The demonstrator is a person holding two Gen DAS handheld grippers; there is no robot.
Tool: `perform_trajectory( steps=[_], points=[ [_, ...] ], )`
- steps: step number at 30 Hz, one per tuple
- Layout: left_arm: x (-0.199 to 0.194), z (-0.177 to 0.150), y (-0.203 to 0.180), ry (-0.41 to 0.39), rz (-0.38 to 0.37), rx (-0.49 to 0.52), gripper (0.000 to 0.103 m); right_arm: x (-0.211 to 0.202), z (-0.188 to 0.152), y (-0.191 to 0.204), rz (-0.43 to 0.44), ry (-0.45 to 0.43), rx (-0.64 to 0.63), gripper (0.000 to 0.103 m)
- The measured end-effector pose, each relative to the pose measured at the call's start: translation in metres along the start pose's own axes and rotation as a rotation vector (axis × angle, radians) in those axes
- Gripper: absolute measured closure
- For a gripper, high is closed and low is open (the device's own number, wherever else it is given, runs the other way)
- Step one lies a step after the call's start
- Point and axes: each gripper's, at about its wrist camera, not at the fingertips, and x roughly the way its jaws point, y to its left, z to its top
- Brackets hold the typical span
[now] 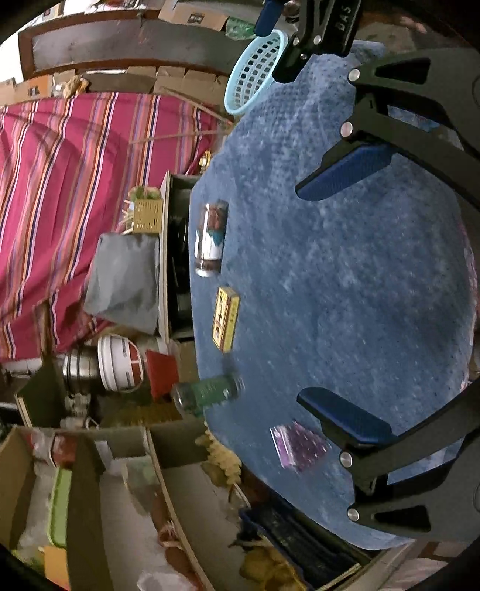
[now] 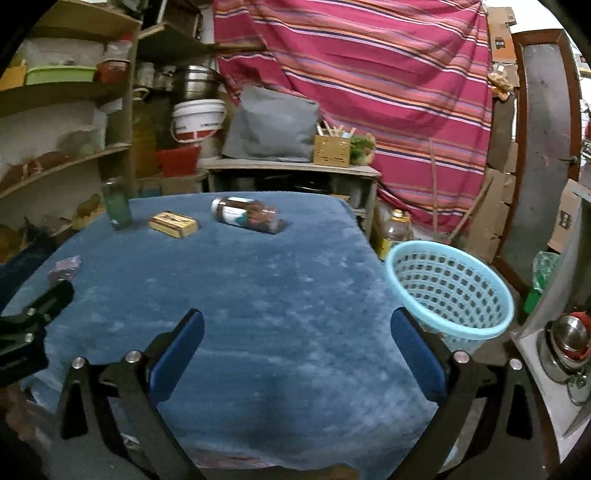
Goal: Collect trash
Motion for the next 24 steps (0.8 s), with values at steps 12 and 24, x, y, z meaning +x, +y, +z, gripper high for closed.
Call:
perform_trajectory(
  steps=[12,24],
  points=[
    [0.003,-0.002,0.017,-0.005,0.026,-0.015,0.005,0.002,-0.001,0.031,0.005,-0.031,-0.022,0.004],
    [0.009,0.000,0.026,0.010,0.023,-0.043,0.005,0.000,0.003,0.036,0.001,-0.069,-0.030,0.004]
  ],
)
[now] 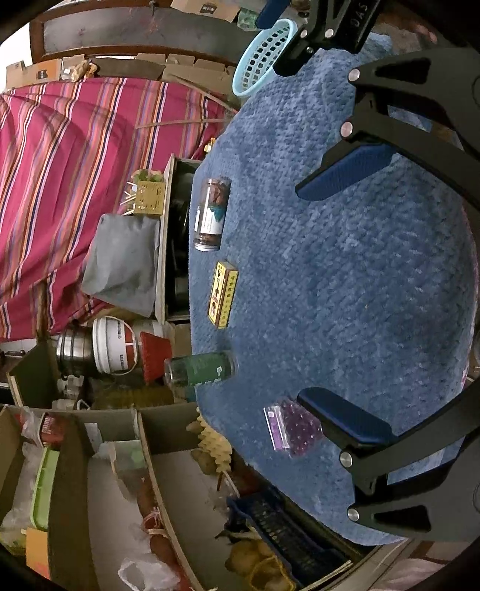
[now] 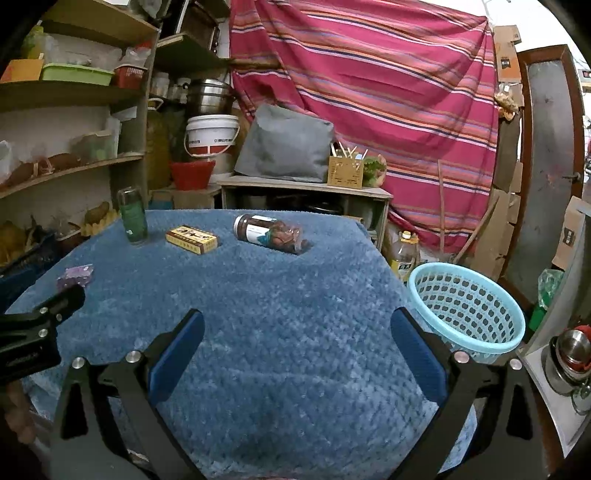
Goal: Collect trash
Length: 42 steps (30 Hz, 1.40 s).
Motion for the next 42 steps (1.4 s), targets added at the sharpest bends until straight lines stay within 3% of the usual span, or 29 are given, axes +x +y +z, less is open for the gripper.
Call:
perform_trajectory(
  steps=[42],
  points=[
    [-0.0061,0.0047,0.0009,-0.044,0.026,0.002,0.005,0.0016,-0.0026,0.0078,0.003,-0.011,-0.020,0.004]
  ],
)
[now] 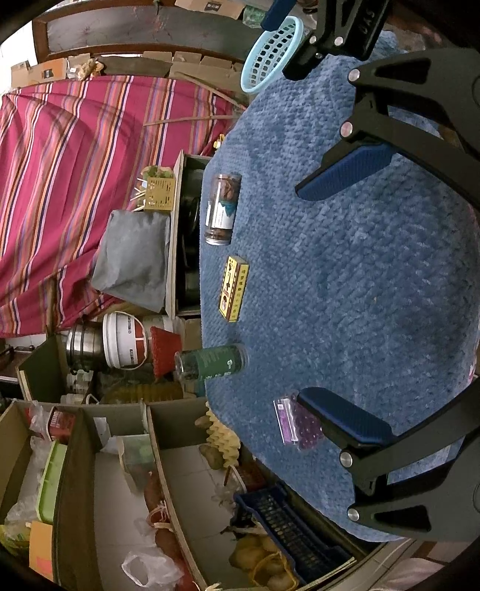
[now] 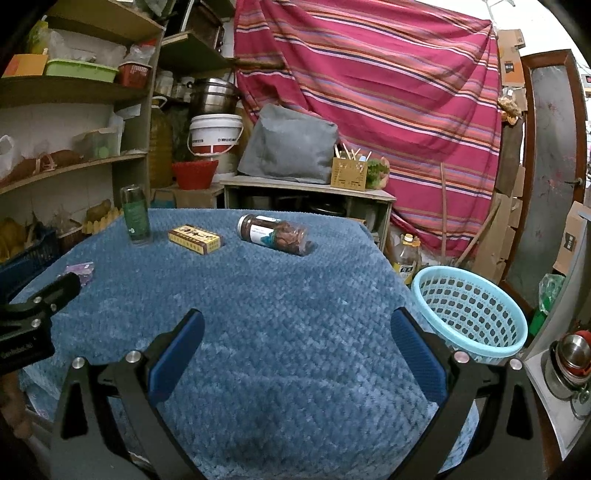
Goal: Collect trash
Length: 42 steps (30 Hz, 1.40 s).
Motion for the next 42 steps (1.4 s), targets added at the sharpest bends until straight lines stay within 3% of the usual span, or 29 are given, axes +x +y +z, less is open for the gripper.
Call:
perform_trajectory(
  steps=[42],
  points=[
    [0.0010,-0.0023,0.0007,0.004,-0.001,-0.009,0.005,0.0018,-0.0004,-0.0009,0.003,0.011,0.000,0.004]
  ],
)
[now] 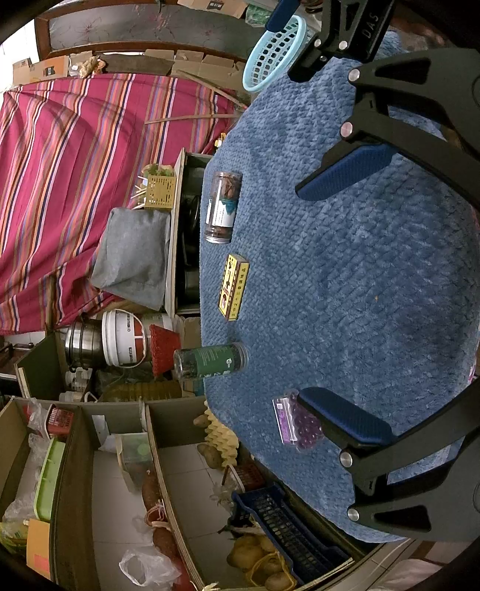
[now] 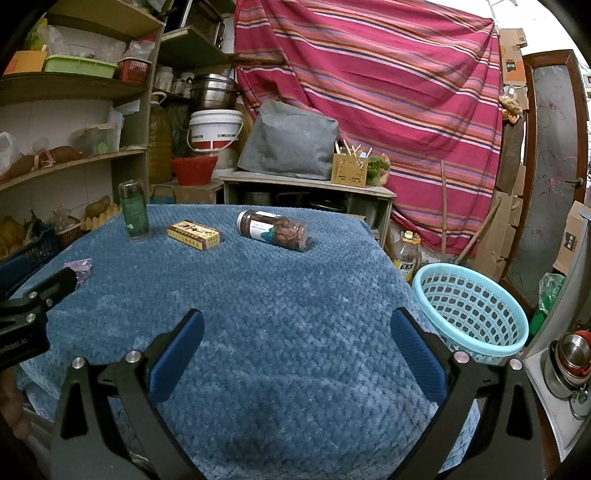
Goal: Collect trash
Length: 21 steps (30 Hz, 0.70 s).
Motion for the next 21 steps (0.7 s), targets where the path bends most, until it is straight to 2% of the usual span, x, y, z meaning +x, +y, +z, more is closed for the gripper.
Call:
perform_trajectory(
  steps=[21],
  points=[
    [0.0002,-0.0001,0.0002,-0.004,0.009,0.001,0.005,0.0002,0.0007,0.0001,0.000,0.002,-0.001,0.004]
  ],
)
